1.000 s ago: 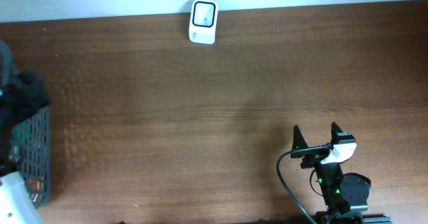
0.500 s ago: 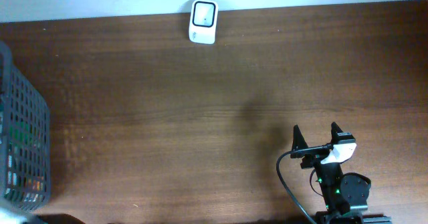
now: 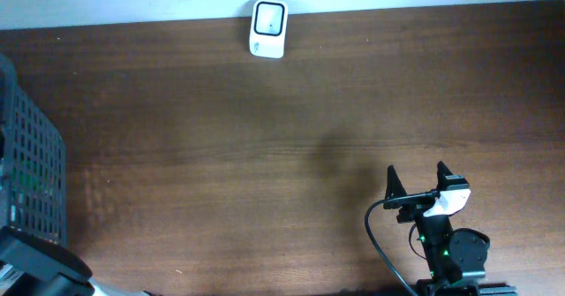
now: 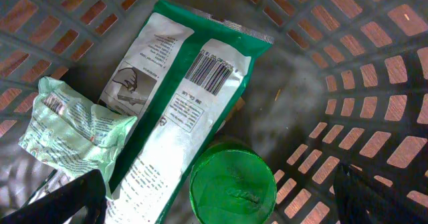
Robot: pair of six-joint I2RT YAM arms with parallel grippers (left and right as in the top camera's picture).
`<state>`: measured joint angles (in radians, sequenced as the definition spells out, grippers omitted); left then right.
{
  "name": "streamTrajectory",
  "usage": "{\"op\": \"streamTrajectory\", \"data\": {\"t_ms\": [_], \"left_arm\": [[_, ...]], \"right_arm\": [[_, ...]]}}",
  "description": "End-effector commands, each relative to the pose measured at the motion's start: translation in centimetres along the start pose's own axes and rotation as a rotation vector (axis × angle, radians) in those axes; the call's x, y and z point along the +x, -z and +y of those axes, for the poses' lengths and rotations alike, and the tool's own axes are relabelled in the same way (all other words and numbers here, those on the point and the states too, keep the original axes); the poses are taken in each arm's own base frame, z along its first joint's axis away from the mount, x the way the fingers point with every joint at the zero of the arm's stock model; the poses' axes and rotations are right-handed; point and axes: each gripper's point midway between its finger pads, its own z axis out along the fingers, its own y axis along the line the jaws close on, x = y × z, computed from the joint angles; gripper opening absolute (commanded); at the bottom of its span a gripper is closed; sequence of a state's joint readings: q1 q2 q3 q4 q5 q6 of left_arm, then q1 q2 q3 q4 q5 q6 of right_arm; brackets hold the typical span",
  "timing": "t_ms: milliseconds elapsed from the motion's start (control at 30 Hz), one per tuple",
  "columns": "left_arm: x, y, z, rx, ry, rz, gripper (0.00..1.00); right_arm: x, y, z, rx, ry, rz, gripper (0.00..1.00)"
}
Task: Scan the item barcode
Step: 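Move the left gripper over the grey basket and reach down, then grasp the green-lidded jar in the basket with the left gripper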
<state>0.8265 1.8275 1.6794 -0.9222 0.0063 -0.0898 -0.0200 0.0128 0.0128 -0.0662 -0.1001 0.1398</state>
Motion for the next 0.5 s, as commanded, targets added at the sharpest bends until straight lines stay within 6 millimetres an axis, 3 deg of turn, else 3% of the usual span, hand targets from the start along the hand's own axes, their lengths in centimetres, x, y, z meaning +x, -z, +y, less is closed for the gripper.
{"op": "streamTrajectory", "data": {"t_ms": [0, 400, 467], "left_arm": [[0.1, -1.1, 0.3, -0.017, -0.017, 0.020, 0.98], [3.6, -6.3, 0.5, -0.027, -0.030, 0.191, 0.95], [3.6, -6.4, 0.2, -0.025, -0.036, 0.189, 0.94]], "right_arm": [[0.3, 0.0, 0.0, -0.006, -0.008, 0.004, 0.98], [0.3, 0.0, 0.0, -0.006, -0.008, 0.004, 0.98], [0.3, 0.0, 0.0, -0.006, -0.008, 0.004, 0.98]]}}
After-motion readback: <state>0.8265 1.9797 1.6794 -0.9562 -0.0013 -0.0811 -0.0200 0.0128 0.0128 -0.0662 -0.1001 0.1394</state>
